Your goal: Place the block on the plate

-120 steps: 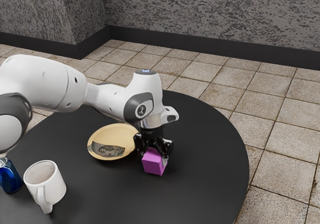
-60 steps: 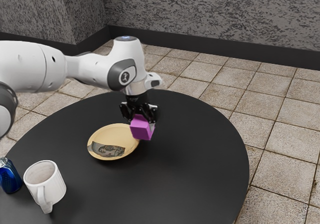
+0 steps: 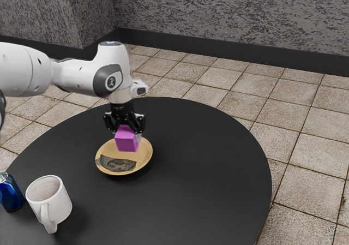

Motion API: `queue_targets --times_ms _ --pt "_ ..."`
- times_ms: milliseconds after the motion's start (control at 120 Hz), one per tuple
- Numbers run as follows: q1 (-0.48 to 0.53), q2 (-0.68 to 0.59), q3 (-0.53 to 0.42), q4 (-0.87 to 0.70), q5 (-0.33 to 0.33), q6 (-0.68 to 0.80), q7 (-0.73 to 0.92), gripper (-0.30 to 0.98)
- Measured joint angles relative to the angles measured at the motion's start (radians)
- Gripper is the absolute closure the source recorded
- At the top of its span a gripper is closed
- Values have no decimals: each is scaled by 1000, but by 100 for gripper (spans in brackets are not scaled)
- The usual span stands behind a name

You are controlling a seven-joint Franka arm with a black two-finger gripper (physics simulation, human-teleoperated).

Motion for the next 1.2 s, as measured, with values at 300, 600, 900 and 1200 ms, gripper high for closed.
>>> queue_targets --times_ms 300,600,900,1200 --pt "52 -7 -14 -54 2 23 -2 26" --pt "66 53 -26 -44 3 43 -3 26" --pt "67 64 -27 -43 5 68 1 11" --pt "65 -90 -36 -23 43 -8 5 3"
